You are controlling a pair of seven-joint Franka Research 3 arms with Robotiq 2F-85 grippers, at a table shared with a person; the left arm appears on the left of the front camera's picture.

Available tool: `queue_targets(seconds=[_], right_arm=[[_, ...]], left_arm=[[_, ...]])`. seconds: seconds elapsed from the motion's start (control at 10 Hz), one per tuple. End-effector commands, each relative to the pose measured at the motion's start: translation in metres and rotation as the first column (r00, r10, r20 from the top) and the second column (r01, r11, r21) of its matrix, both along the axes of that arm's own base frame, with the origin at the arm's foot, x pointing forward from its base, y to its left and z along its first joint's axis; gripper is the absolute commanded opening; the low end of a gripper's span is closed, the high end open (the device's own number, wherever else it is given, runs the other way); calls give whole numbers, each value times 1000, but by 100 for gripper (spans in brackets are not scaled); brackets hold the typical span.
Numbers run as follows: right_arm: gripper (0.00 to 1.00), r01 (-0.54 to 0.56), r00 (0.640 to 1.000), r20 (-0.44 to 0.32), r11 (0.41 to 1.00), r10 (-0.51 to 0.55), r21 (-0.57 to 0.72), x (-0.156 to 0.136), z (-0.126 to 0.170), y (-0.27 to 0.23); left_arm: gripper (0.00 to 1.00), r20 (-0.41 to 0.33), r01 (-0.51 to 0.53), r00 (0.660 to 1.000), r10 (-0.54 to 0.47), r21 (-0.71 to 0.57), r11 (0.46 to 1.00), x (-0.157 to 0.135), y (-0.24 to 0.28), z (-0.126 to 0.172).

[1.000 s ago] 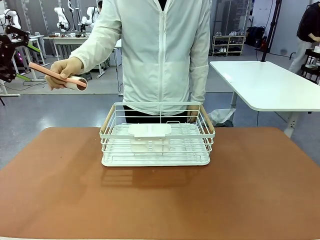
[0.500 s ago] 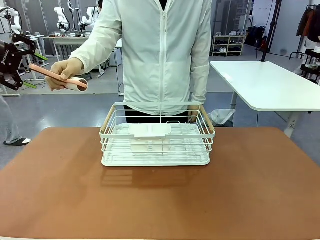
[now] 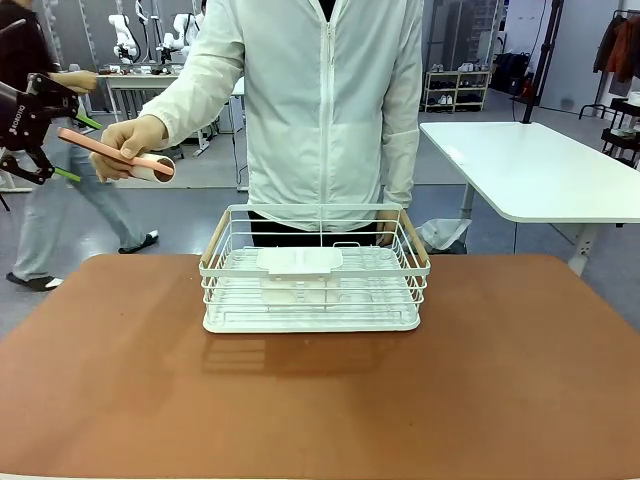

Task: Clean the table.
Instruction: Pick up the Lint Roller when the human hands it over.

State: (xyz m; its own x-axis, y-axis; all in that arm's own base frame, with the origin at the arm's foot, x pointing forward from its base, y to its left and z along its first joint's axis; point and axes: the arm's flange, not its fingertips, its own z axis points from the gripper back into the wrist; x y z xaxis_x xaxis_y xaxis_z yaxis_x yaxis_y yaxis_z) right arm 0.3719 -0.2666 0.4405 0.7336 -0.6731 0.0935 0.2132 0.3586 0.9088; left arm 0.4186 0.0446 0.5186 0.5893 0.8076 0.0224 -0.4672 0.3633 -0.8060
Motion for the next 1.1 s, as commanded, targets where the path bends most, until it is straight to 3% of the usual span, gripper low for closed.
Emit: queue_targets(seconds=[0.0, 0.7, 0.8, 1.0], right_arm=[[100, -3, 1000, 22, 1000, 3, 9, 0, 2, 0], [100, -3, 1000, 22, 1000, 3, 9, 0, 2, 0], [100, -3, 1000, 22, 1000, 3, 9, 0, 2, 0], [100, -3, 1000, 22, 1000, 3, 9, 0, 2, 0]], left_arm=[[71, 57, -10, 998, 11, -15, 1000, 5, -1, -6], [5, 60, -8, 998, 10, -43, 999, 5, 1, -4], [0, 67, -15, 998, 17, -38, 999, 5, 2, -4], [0, 75, -12, 997, 15, -35, 999, 4, 3, -2]])
